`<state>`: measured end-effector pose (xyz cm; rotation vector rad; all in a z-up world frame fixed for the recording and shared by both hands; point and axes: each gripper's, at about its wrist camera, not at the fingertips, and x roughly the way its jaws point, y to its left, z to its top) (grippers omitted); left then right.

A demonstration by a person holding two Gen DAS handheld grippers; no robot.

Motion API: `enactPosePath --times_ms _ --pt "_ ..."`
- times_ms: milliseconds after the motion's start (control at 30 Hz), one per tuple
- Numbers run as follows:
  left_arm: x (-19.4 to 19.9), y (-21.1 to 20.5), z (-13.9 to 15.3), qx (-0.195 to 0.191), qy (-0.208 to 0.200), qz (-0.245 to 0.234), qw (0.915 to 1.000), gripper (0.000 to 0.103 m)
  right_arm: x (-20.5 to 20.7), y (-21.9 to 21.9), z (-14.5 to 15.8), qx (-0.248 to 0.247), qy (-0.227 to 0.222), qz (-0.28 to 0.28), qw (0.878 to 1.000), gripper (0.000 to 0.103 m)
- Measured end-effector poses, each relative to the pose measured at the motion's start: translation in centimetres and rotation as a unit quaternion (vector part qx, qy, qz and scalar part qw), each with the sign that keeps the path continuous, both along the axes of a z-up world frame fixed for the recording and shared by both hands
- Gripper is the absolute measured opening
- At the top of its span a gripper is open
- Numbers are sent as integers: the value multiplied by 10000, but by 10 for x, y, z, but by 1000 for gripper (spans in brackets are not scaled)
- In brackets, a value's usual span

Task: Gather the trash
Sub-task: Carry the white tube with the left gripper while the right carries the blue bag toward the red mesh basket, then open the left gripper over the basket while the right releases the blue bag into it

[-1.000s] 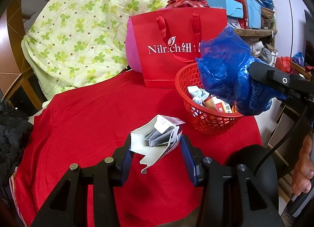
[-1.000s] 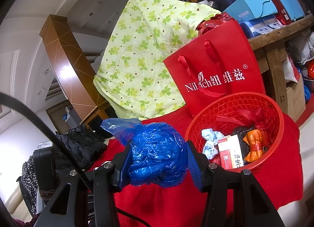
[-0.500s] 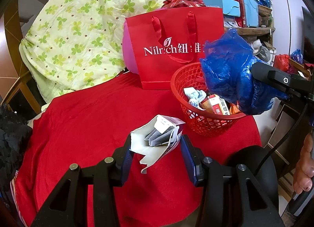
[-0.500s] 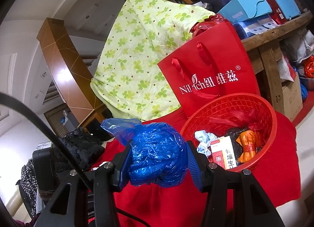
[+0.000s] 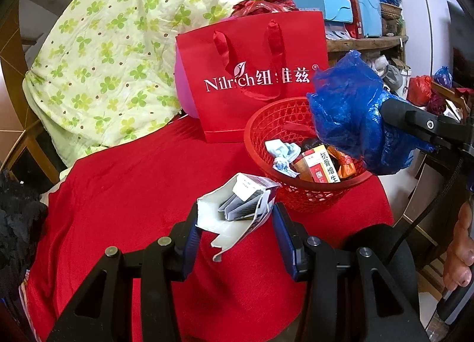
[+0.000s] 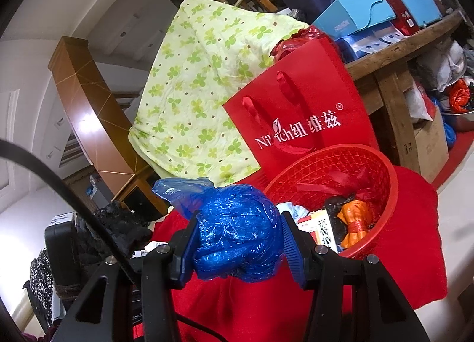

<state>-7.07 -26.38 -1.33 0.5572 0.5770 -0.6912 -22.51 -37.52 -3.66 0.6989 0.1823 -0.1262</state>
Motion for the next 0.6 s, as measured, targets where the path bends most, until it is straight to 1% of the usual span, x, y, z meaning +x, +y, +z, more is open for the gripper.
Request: enactPosePath --times_ms 367,500,600 --pt "-4 -13 1 51 -55 -109 9999 49 -7 -13 -6 172 8 -118 9998 54" --pt "-2 -17 5 20 -73 -179 9998 49 -10 -18 -7 175 24 -198 9996 54" --pt "2 -21 11 -82 -83 -209 9997 49 -15 -24 -7 180 25 -306 9994 54"
